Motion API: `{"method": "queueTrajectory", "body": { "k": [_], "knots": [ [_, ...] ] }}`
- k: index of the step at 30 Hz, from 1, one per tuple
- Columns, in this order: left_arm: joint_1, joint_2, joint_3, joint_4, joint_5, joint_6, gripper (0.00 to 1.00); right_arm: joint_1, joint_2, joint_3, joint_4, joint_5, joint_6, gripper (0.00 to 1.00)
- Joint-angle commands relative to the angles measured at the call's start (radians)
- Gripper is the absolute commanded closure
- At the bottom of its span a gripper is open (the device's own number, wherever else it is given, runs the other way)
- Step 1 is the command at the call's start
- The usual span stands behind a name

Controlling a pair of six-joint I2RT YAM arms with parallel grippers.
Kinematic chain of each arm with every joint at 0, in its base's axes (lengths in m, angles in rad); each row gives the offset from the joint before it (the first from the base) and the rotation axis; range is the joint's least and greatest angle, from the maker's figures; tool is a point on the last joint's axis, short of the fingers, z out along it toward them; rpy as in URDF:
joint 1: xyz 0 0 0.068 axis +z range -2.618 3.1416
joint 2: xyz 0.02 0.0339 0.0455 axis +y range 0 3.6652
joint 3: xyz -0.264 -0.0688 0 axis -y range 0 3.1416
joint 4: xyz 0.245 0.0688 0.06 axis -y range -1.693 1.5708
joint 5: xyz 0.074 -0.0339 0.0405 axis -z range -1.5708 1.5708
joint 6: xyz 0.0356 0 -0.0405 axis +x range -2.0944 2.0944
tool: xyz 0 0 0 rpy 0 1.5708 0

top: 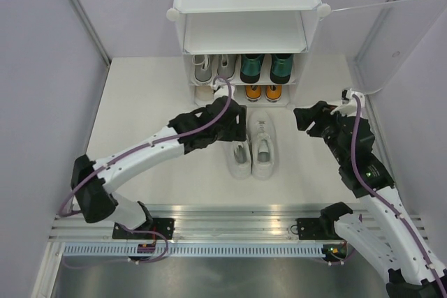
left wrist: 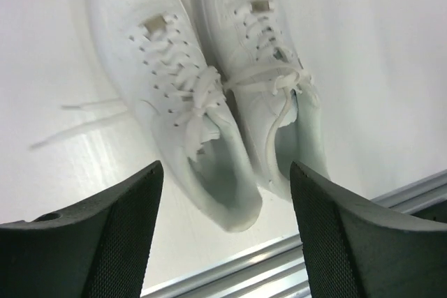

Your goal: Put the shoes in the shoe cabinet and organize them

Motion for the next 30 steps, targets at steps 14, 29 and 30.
{"method": "queueTrajectory", "body": {
  "k": [14, 29, 30],
  "knots": [
    [0.093, -0.479, -0.202, -0.116, -0.558, 0.404, 0.05, 0.348, 0.214, -0.111, 0.122, -0.123, 0.037, 0.28],
    [0.256, -0.559, -0.324, -0.033, -0.365, 0.408, 0.01, 0.643, 0.556, -0.002, 0.130, 0.239, 0.066, 0.10],
    [0.256, -0.562, -0.324, -0.031, -0.363, 0.408, 0.01, 0.643, 0.584, 0.007, 0.128, 0.247, 0.065, 0.10]
  ]
}}
